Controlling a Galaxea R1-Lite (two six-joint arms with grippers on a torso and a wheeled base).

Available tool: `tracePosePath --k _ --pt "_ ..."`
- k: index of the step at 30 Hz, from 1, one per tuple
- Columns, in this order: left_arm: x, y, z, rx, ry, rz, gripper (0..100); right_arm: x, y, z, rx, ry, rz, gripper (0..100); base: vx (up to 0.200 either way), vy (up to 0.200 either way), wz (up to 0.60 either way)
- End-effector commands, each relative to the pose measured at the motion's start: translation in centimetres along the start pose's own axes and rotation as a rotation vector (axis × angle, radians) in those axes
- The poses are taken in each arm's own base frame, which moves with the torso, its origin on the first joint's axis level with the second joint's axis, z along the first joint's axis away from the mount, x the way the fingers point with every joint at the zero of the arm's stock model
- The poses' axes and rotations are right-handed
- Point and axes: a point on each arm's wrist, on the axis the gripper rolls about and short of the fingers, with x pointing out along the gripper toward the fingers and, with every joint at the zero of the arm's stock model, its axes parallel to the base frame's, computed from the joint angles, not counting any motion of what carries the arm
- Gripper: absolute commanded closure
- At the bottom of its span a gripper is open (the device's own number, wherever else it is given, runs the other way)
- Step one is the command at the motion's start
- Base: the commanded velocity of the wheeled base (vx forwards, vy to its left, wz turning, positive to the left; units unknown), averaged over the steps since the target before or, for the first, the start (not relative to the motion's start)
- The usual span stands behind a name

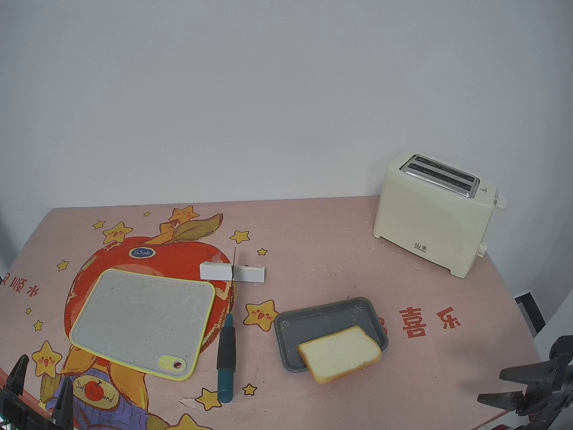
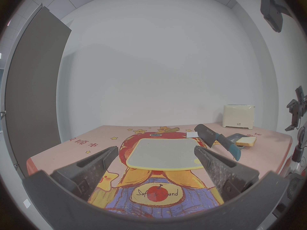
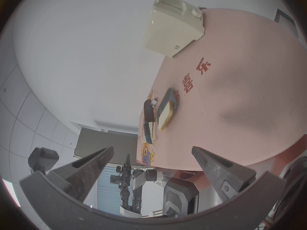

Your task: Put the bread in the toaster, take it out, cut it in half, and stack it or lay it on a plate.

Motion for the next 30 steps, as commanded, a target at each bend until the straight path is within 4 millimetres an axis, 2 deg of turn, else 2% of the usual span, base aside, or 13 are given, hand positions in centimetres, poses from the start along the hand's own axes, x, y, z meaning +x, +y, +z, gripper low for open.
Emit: tracePosePath --k 1,6,10,12,15,23,30 --pt "0.0 0.0 -0.5 0.002 0.006 0.0 0 3.3 -0.1 2.2 0.084 0.098 -0.119 0 0.0 0.0 0.0" --pt "0.0 0.0 -0.5 0.0 0.006 0.002 0 6.0 -0.5 3.5 0.106 0.146 -0.162 0 0.0 0.0 0.0" --pt "0.0 0.0 -0.5 0.0 0.006 0.0 0 7.2 -0.3 3.4 0.081 0.191 -0.157 0 0.0 0.0 0.0" --pt "0.0 0.0 -0.5 0.0 0.006 0.0 0 8.7 -0.3 3.2 0.051 0.214 -0.178 0 0.0 0.0 0.0" --pt "0.0 0.0 -0.5 0.0 0.006 0.0 0 9.7 -0.1 2.9 0.032 0.226 -0.18 0 0.0 0.0 0.0" --pt "0.0 0.0 -0.5 0.0 0.006 0.0 0 13.1 1.2 2.7 0.088 0.264 -0.137 0 0.0 0.0 0.0" --pt "0.0 0.0 -0.5 0.0 0.006 0.0 0 14.6 1.1 2.6 0.118 0.269 -0.122 0 0.0 0.0 0.0"
